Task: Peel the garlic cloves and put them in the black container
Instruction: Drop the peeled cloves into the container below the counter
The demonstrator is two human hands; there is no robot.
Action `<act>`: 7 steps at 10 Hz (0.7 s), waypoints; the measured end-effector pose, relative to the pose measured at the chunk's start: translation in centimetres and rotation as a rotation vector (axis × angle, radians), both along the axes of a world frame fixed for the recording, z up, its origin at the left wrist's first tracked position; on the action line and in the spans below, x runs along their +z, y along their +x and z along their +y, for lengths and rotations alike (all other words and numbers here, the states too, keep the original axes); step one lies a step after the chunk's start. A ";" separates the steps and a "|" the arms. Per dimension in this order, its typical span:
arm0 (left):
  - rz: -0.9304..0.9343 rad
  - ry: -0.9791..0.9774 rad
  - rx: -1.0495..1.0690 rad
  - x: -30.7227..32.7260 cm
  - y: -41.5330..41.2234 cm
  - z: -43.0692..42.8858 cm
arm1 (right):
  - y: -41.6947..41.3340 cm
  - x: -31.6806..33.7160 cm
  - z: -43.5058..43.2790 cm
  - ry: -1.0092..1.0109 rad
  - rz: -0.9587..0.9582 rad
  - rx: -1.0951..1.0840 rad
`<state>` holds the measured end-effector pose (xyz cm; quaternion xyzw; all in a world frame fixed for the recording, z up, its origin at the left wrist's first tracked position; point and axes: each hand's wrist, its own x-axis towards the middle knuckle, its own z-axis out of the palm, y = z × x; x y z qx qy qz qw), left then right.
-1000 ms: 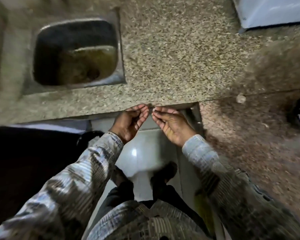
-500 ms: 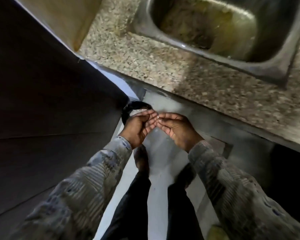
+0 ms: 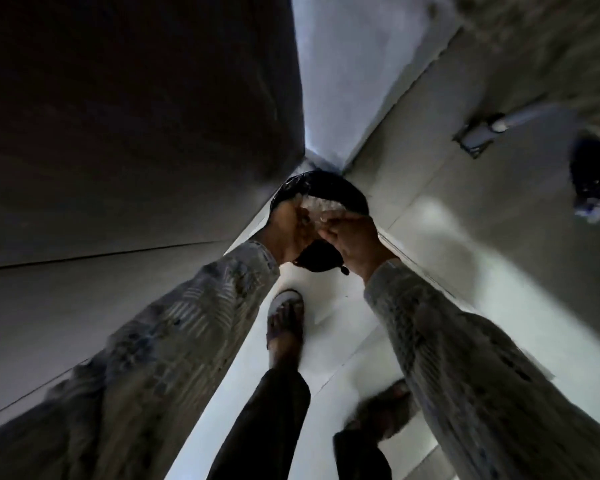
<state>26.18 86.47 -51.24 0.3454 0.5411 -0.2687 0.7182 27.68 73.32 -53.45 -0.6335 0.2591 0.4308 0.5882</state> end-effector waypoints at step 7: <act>-0.092 0.222 -0.132 -1.5 2.1 1.6 | -0.1 -0.1 0.7 -0.331 -0.371 0.482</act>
